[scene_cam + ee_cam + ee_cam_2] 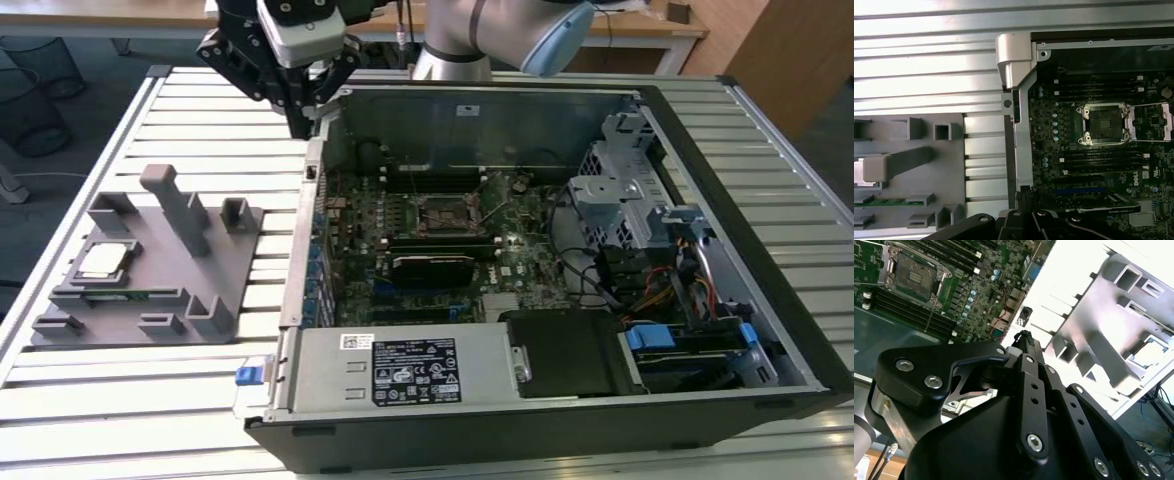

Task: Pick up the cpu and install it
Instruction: 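Reach for the cpu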

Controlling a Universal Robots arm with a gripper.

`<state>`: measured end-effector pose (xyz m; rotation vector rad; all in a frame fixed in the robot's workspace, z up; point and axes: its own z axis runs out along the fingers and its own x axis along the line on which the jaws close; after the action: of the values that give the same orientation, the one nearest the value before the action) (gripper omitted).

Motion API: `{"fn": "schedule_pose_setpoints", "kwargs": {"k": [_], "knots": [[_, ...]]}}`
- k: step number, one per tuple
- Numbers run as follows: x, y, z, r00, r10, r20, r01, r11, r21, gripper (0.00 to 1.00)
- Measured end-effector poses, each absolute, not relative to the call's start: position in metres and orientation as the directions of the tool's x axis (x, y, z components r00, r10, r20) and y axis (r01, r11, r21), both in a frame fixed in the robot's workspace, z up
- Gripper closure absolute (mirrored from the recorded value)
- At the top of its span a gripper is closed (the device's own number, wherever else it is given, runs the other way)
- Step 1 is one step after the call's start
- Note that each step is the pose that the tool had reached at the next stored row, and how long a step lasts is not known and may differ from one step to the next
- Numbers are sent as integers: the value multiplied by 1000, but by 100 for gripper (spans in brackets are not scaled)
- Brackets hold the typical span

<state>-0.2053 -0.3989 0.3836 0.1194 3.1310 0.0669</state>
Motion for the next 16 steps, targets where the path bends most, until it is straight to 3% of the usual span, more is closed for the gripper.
{"fn": "schedule_pose_setpoints", "kwargs": {"k": [16], "knots": [[-214,-399,382,-997,76,1,76,996,42,89]]}}
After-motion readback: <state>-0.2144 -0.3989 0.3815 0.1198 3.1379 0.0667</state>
